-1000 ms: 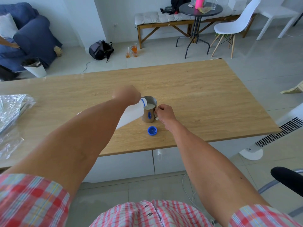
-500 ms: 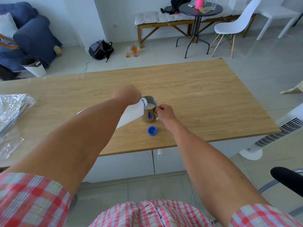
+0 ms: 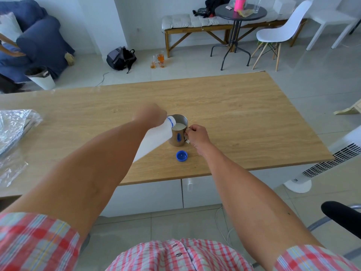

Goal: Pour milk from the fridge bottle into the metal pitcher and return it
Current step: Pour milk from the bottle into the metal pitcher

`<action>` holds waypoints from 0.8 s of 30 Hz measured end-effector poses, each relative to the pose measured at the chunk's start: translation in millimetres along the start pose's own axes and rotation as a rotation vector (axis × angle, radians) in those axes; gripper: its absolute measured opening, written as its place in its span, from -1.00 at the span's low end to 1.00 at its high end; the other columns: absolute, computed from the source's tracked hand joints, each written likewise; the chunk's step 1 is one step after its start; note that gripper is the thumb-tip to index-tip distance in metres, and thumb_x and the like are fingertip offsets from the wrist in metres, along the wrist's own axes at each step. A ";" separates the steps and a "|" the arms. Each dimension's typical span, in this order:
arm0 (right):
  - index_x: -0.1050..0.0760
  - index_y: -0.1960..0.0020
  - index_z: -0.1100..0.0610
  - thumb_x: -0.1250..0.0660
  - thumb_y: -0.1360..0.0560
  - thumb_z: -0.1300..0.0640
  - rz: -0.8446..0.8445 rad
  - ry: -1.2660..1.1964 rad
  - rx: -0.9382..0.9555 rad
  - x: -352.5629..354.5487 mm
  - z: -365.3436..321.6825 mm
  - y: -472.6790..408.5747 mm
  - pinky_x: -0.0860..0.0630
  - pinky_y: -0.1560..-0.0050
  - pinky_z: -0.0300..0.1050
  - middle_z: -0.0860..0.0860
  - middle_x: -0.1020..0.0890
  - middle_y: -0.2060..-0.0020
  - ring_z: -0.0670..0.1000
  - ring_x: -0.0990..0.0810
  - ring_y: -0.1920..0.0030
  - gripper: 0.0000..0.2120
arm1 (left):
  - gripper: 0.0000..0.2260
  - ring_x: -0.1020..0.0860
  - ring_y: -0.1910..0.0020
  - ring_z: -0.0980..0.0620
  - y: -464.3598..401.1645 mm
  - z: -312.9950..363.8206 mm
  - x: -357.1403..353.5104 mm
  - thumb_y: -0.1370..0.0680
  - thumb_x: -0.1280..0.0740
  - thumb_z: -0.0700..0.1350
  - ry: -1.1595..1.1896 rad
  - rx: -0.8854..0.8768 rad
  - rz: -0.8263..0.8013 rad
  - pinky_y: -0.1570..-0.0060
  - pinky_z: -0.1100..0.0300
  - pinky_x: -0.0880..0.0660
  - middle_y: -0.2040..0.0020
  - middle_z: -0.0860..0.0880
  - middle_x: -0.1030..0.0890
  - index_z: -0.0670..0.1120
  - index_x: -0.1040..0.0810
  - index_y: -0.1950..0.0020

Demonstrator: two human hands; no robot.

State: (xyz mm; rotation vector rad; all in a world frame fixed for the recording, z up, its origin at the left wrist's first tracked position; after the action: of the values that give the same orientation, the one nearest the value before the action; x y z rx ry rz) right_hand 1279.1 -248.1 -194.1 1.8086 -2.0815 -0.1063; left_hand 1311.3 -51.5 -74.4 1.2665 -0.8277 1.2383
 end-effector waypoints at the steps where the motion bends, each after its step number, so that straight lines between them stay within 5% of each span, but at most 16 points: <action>1: -0.53 0.09 0.15 -0.22 -0.63 0.24 0.002 0.002 0.001 0.4 -0.1 0.2 -0.36 0.30 -0.15 0.11 -0.55 0.20 0.02 -0.44 0.21 -0.83 | -0.80 -0.50 0.26 -0.04 -0.2 -2.4 -1.7 -0.57 -0.16 -0.01 0.024 0.002 0.004 0.34 0.12 -0.29 0.16 -0.07 -0.56 -0.06 -0.49 0.14; 9: -0.54 0.14 0.17 -0.22 -0.63 0.23 0.016 0.035 -0.019 2.5 0.6 0.6 -0.36 0.49 -0.29 0.07 -0.62 0.26 -0.03 -0.47 0.36 -0.81 | -0.78 -0.36 0.37 -0.04 7.6 -26.7 -14.0 -0.52 -0.16 0.00 0.308 0.071 0.009 0.34 0.13 -0.23 0.29 -0.03 -0.42 -0.08 -0.37 0.27; 16: -0.50 0.25 0.17 -0.21 -0.63 0.24 0.089 0.018 -0.024 3.7 -1.2 9.2 -0.43 0.36 -0.11 0.11 -0.60 0.33 0.05 -0.49 0.45 -0.71 | -0.66 -0.39 0.21 -0.13 8.4 -50.8 9.9 -0.65 -0.12 0.02 0.601 0.034 0.117 0.16 0.04 -0.38 0.27 -0.06 -0.39 -0.04 -0.27 0.31; 18: -0.50 0.27 0.17 -0.23 -0.62 0.22 0.137 0.013 -0.001 6.8 -1.8 15.6 -0.46 0.32 -0.10 0.09 -0.61 0.34 0.03 -0.52 0.47 -0.71 | -0.66 -0.25 0.35 -0.05 14.0 -63.3 16.3 -0.59 -0.14 0.02 0.740 0.075 0.183 0.32 0.10 -0.27 0.35 -0.01 -0.27 -0.04 -0.17 0.34; 24: -0.51 0.02 0.12 -0.25 -0.61 -0.06 0.278 0.100 0.098 20.6 -2.5 47.6 -0.44 0.28 -0.13 0.02 -0.64 0.09 -0.03 -0.61 0.19 -0.76 | -0.71 -0.09 0.40 0.02 37.5 -84.5 18.0 -0.52 -0.11 0.02 1.064 0.075 0.325 0.34 0.08 -0.05 0.38 0.03 -0.11 0.00 -0.05 0.32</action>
State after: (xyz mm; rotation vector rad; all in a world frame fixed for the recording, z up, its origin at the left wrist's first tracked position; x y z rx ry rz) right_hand 1233.2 -259.6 -172.7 1.5232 -2.2746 0.1595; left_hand 1264.2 29.3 -63.5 0.3692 -0.1889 1.9292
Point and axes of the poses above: each hand's wrist, its own y-axis away from the middle knuckle, its own x-axis out of the back of the hand, z = x × y, the point moved 9 cm from there along -y, towards the middle knuckle
